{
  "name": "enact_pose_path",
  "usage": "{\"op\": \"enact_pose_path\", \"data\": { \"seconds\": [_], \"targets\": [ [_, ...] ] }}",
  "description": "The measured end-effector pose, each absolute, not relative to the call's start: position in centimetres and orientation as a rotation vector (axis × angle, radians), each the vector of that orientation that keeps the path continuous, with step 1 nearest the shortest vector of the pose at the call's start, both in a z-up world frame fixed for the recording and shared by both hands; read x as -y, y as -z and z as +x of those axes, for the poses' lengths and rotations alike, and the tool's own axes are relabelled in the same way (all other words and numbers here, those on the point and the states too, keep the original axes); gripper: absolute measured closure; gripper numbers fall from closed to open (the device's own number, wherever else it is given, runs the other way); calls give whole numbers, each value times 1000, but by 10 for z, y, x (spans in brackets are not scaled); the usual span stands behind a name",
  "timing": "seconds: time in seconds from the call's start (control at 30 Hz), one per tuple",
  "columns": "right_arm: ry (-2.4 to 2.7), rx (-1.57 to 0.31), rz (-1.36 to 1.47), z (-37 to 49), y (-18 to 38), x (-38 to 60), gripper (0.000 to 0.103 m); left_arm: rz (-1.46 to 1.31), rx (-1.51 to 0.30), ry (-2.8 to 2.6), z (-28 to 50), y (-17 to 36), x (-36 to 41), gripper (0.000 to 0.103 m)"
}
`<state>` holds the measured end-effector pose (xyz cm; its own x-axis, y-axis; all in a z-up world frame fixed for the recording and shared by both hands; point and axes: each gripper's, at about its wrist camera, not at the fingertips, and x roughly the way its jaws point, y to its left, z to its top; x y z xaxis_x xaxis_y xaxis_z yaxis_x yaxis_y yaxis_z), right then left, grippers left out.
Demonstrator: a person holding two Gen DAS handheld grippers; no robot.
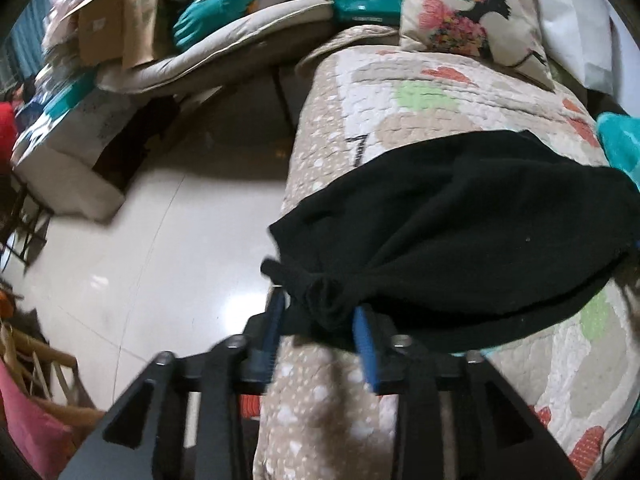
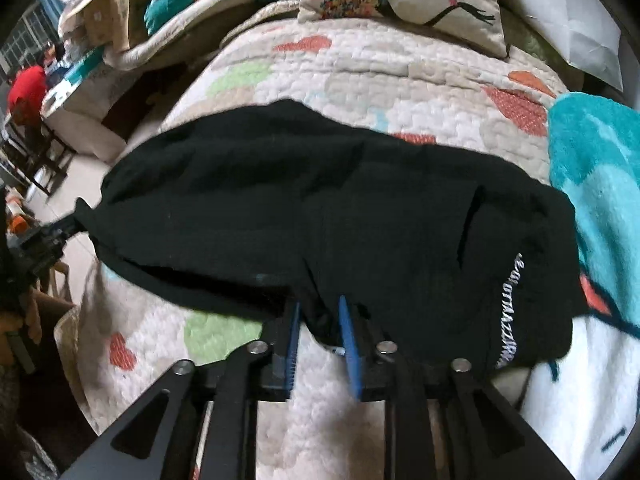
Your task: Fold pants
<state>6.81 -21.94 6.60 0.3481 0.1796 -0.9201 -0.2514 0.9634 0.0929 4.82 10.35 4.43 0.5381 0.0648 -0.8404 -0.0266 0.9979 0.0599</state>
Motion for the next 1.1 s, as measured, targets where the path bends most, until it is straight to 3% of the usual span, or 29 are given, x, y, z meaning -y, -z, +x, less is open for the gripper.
{"op": "enact_pose_path", "data": {
  "seconds": [0.07,0.33,0.47,0.67,0.77,0.83,0.9,1.0,1.1],
  "targets": [
    [-255,-1181,-109,62,-66,216,72,-27,-1002,-54,42,-48,-115,54],
    [-248,-1154,-42,48,-85,225,51,-436,-873,-182,22,-66,-187,53],
    [-237,-1099,79,49,-99,238,49,-507,-902,-262,26,-56,-201,53],
    [-200,-1042,214,73,-98,238,49,-247,-957,-213,57,-48,-142,53],
    [-158,-1055,157,89,-85,221,49,37,-1106,-265,73,-16,-109,52],
    [-132,-1101,96,94,-70,214,49,108,-1109,-278,74,-9,-102,52],
    [-107,-1158,30,93,-51,215,49,176,-1090,-308,73,-10,-98,40],
    [-85,-1193,-15,87,-44,225,49,120,-1113,-316,72,-8,-108,39],
    [-2,-1240,-87,81,-39,234,38,-14,-1132,-342,70,-12,-132,33]
  ]
}}
